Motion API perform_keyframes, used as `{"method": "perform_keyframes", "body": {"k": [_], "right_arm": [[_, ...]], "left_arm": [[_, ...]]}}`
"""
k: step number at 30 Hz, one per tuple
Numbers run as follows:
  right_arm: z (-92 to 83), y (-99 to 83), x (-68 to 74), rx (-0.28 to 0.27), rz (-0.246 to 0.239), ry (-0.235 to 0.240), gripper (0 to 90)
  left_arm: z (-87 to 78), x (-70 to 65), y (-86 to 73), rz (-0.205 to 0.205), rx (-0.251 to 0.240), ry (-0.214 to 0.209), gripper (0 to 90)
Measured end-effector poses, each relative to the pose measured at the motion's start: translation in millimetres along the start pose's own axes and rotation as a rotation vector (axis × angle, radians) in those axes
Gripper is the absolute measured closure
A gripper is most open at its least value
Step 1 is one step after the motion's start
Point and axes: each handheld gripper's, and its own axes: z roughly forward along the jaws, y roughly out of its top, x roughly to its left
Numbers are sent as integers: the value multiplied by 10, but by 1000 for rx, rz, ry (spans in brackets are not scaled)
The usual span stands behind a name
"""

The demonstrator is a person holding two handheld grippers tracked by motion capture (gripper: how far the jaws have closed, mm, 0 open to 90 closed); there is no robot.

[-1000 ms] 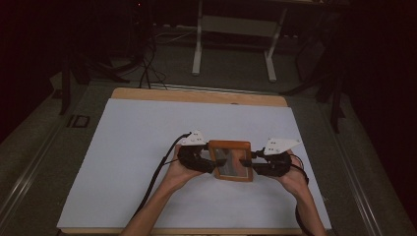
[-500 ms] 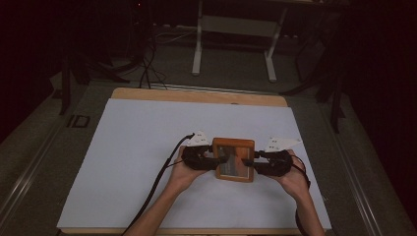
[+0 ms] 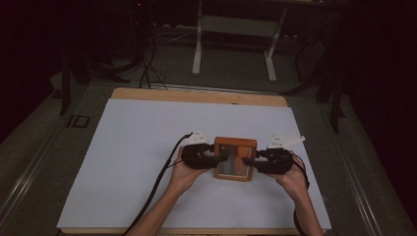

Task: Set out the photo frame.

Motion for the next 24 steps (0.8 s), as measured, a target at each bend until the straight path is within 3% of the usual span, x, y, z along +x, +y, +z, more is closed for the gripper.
{"method": "perform_keyframes", "body": {"k": [12, 24], "right_arm": [[223, 181, 101, -28, 9, 54, 598], [496, 321, 221, -17, 9, 110, 598]], "left_arm": [[-339, 64, 10, -21, -8, 59, 508], [-635, 160, -65, -67, 4, 97, 506]]}}
